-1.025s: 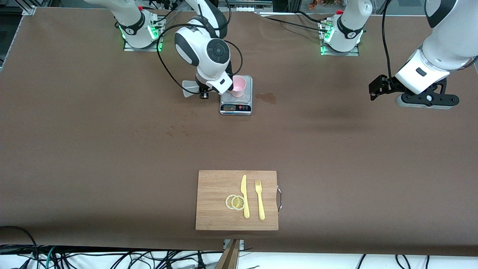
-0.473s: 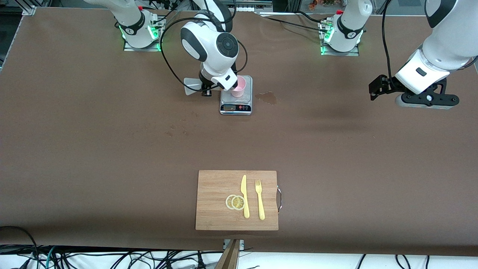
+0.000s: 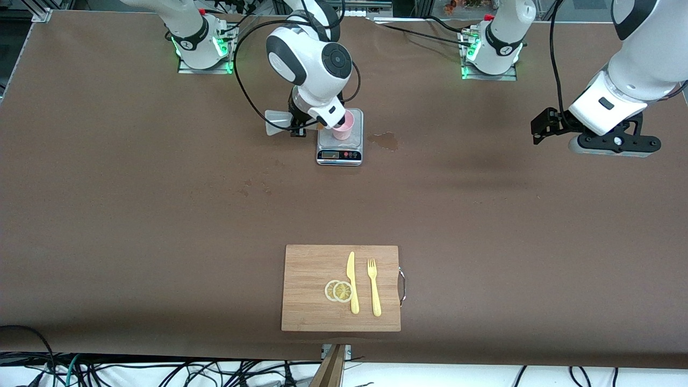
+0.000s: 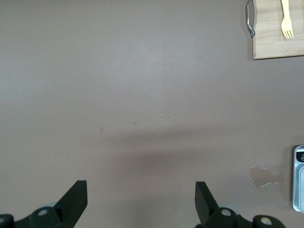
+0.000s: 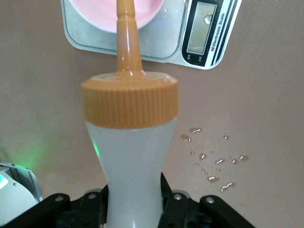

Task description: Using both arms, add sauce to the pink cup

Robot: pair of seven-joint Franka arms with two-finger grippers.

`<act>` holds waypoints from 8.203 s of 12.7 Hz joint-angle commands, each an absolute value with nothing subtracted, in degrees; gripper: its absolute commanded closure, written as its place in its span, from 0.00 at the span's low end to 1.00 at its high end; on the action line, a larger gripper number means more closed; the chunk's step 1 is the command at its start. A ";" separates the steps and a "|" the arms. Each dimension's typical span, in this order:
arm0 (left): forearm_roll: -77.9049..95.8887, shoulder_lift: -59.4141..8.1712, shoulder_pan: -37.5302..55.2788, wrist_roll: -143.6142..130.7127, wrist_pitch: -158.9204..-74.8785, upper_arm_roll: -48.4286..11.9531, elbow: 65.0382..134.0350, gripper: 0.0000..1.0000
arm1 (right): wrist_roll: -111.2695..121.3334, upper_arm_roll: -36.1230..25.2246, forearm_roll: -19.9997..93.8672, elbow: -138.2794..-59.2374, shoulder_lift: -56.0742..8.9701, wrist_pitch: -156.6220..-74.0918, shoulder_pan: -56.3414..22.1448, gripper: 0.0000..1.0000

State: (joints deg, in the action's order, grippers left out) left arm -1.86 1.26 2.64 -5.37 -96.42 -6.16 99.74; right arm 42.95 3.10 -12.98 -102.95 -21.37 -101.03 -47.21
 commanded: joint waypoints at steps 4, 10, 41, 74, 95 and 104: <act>-0.88 0.61 2.90 -4.75 -95.01 -5.98 98.00 0.00 | 40.43 3.43 -15.29 -100.20 -23.02 -97.48 -48.43 0.72; -0.88 0.53 2.90 -4.75 -95.01 -5.98 98.00 0.00 | 38.67 3.51 -17.05 -97.65 -24.78 -94.57 -49.22 0.72; -0.88 0.62 2.90 -4.75 -95.01 -5.98 98.00 0.00 | 59.03 3.52 10.09 -97.29 -17.50 -96.86 -29.90 0.72; -0.97 0.62 2.90 -4.48 -95.01 -6.06 98.00 0.00 | 153.72 -14.50 52.92 -96.16 -45.97 -78.05 4.13 0.00; -0.88 0.70 2.90 -4.83 -94.48 -5.98 97.91 0.00 | 60.46 -15.22 8.81 -96.42 -3.36 -90.44 -7.12 0.00; -0.88 0.53 2.99 -5.27 -94.48 -6.85 97.82 0.00 | 15.47 -10.90 0.09 -92.73 1.58 -86.48 -11.25 0.00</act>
State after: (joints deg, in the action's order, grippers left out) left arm -1.86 1.15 2.81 -5.37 -95.67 -6.27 99.44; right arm 16.96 -10.90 1.17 -93.39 1.43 -86.85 -11.13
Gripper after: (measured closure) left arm 0.000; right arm 0.000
